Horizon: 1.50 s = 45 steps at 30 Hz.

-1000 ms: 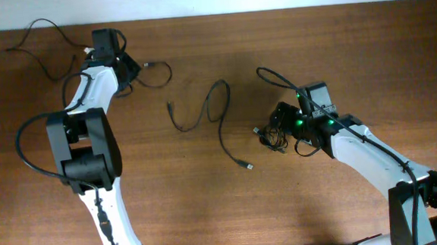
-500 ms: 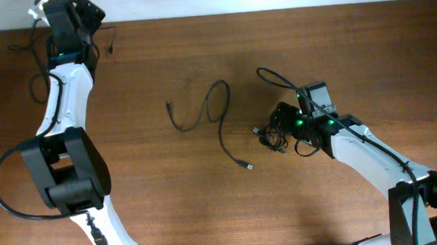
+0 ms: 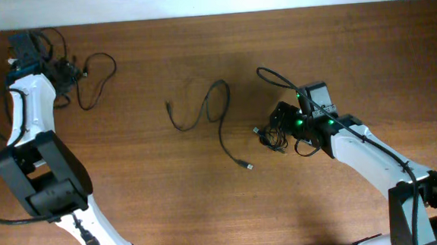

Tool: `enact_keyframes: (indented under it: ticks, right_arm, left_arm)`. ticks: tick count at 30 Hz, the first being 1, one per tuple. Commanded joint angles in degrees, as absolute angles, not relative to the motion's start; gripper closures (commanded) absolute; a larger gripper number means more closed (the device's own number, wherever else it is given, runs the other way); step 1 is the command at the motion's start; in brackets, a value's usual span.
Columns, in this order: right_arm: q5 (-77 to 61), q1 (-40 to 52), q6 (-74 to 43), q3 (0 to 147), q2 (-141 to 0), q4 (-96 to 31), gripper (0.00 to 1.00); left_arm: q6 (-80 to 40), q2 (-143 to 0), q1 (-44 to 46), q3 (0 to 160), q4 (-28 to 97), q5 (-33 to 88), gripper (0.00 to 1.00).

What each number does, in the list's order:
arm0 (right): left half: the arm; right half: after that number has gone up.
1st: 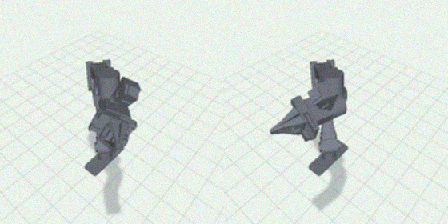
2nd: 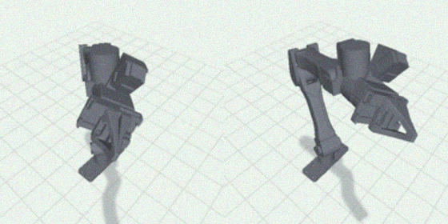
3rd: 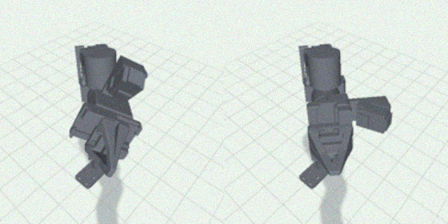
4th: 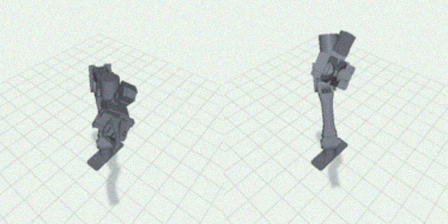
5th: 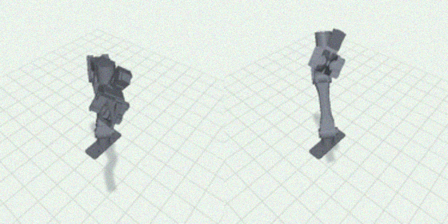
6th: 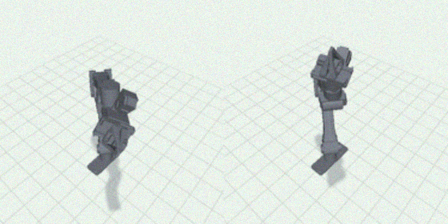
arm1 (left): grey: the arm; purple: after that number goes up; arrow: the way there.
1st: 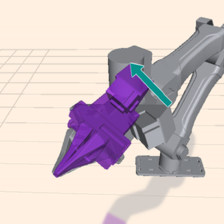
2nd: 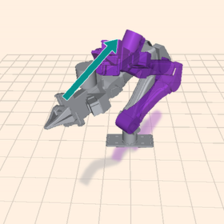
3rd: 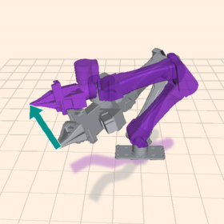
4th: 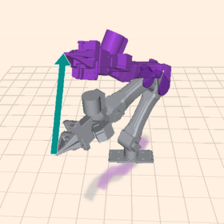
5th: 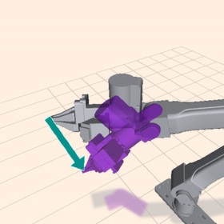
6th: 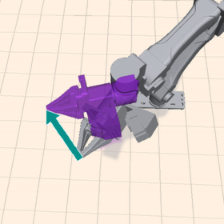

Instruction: Untangle cables

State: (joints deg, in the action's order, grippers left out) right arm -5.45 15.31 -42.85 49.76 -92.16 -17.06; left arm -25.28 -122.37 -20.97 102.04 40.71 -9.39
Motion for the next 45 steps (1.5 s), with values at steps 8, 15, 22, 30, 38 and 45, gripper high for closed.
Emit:
enact_keyframes:
  ticks: [8,15,22,30,38,45]
  right_arm:
    - [-5.37,15.33,-42.26,50.15,-92.31,-16.97,0.02]
    - [-5.39,15.33,-42.24,50.15,-92.31,-17.02,0.01]
    - [-5.37,15.33,-42.24,50.15,-92.31,-17.15,0.02]
    - [-5.30,15.33,-41.80,50.15,-92.33,-17.34,0.02]
    - [-4.19,15.33,-41.82,50.15,-92.33,-17.12,0.01]
    - [-4.25,15.33,-41.82,50.15,-92.33,-17.15,0.02]
  left_arm:
    - [-25.76,-131.15,-16.64,100.90,43.64,-4.89,0.39]
    - [-29.95,-134.69,-16.64,100.90,46.02,-11.11,0.33]
    - [-29.95,-134.78,-16.75,100.92,41.78,-7.27,1.00]
    - [-30.00,-134.76,-19.90,108.44,19.35,13.02,1.00]
    - [-30.13,-134.76,-25.43,126.50,27.18,13.72,0.00]
    - [-29.67,-135.00,-28.36,126.48,46.61,-8.40,0.01]
